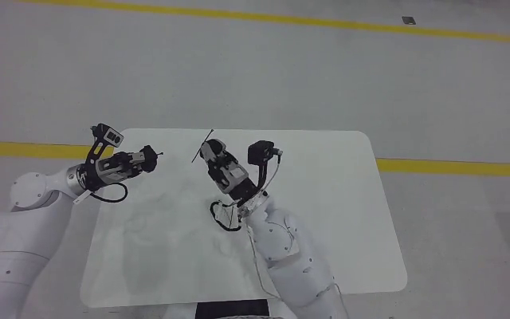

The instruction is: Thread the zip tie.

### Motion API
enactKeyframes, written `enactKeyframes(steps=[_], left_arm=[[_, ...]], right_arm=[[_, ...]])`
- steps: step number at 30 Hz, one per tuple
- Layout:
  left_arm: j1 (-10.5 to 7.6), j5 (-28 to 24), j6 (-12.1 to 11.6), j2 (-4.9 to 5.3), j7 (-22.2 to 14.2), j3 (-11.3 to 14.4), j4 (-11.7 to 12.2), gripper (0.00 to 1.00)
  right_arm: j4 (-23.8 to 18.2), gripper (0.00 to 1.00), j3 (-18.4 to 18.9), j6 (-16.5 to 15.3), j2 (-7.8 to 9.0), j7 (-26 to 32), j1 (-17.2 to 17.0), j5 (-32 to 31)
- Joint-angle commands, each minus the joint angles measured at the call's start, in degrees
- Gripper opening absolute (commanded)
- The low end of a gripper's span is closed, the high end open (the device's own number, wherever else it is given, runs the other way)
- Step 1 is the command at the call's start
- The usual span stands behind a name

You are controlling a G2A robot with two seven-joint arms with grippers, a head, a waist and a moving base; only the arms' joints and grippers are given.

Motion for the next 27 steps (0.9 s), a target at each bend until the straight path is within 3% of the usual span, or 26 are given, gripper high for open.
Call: enactKeyframes(steps=[1, 17, 27], left_arm=[[0.0, 0.0, 0.0, 0.0, 0.0, 0.0, 0.0, 0.0], [0.0, 0.0, 0.0, 0.0, 0.0, 0.0, 0.0, 0.0], [0.0, 0.0, 0.0, 0.0, 0.0, 0.0, 0.0, 0.0]], right_arm=[[-0.02, 0.0, 0.0, 0.04, -0.01, 0.0, -0.01, 0.01], [-0.02, 0.0, 0.02, 0.19, 0.05, -0.13, -0.05, -0.66], [0.76, 0.0, -2.31, -2.25, 1.07, -10.83, -1.49, -17.46]])
